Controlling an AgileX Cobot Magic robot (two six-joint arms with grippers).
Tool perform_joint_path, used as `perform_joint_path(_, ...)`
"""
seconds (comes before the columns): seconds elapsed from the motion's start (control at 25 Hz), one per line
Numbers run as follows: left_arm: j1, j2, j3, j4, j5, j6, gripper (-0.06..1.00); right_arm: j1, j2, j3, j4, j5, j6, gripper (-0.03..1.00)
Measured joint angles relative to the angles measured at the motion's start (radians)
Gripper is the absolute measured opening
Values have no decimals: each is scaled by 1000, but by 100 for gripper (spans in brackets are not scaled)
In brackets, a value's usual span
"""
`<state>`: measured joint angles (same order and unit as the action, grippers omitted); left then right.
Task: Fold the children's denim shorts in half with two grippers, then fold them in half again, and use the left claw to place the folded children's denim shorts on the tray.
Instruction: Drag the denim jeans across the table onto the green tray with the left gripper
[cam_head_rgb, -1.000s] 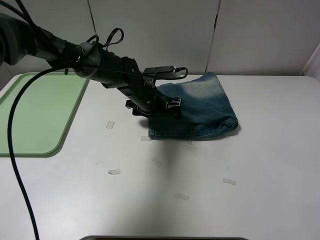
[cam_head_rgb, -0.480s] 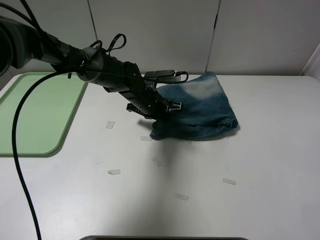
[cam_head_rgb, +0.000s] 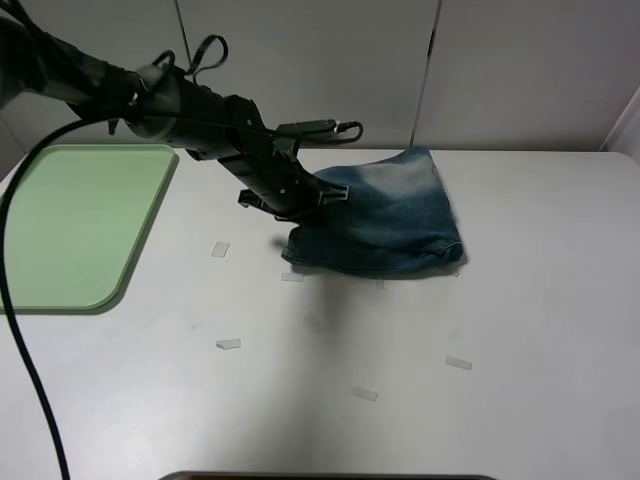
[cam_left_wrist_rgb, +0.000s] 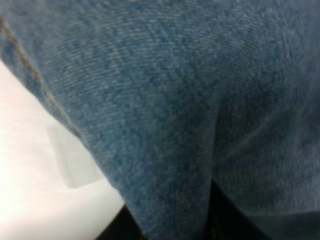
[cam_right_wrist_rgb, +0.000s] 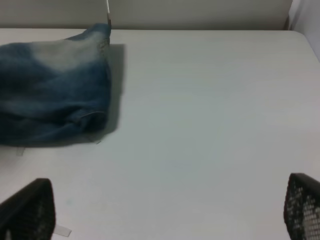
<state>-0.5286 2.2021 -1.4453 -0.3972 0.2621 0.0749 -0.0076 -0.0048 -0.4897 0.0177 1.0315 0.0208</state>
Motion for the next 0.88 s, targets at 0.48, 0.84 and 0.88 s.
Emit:
perform_joint_path(0.48,163,-176,1,247,313,0,15,0,0,0,0,0,0,69)
perform_joint_path(0.84,335,-268,1,410,499,0,15,0,0,0,0,0,0,69)
perform_joint_path(0.88,360,-273,1,426,512,0,15,0,0,0,0,0,0,69)
